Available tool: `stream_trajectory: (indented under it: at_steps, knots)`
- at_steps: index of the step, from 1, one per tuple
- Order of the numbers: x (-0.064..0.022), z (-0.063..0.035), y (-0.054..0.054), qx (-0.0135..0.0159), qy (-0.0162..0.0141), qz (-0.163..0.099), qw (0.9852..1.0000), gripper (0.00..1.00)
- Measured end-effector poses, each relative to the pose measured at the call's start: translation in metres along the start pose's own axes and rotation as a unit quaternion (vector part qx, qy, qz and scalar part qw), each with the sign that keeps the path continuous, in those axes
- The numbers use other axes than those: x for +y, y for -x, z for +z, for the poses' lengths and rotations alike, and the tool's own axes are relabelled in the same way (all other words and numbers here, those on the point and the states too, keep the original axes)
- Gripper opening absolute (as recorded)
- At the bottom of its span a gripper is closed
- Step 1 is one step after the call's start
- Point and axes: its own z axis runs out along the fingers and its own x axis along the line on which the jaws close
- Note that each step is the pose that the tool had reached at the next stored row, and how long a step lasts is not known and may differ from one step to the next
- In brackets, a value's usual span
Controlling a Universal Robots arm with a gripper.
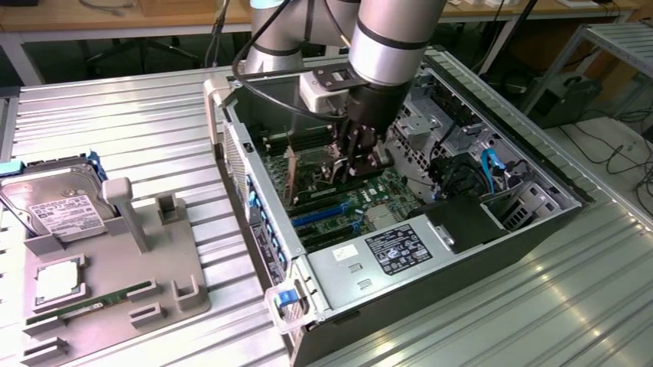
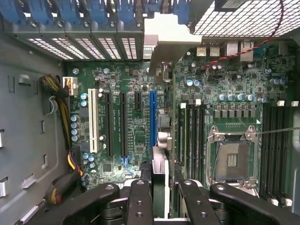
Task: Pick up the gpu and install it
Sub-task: 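Insert the gpu into the slot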
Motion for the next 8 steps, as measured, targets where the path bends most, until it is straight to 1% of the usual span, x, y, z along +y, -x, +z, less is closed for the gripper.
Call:
stream_trajectory:
  at_steps: [1, 4, 6, 8]
  knots:
    - [0.0008, 0.0009, 0.0, 0.0, -0.0011, 0.0, 1.0, 0.27]
    - [0.0032, 0.0016, -0.0001, 0.0001, -0.002, -0.001, 1.0, 0.27]
    - [0.0041, 0.004, -0.0001, -0.0001, -0.0034, -0.002, 1.0, 0.27]
    - [0.0044, 0.0074, -0.0002, 0.0, -0.0036, -0.002, 1.0, 0.27]
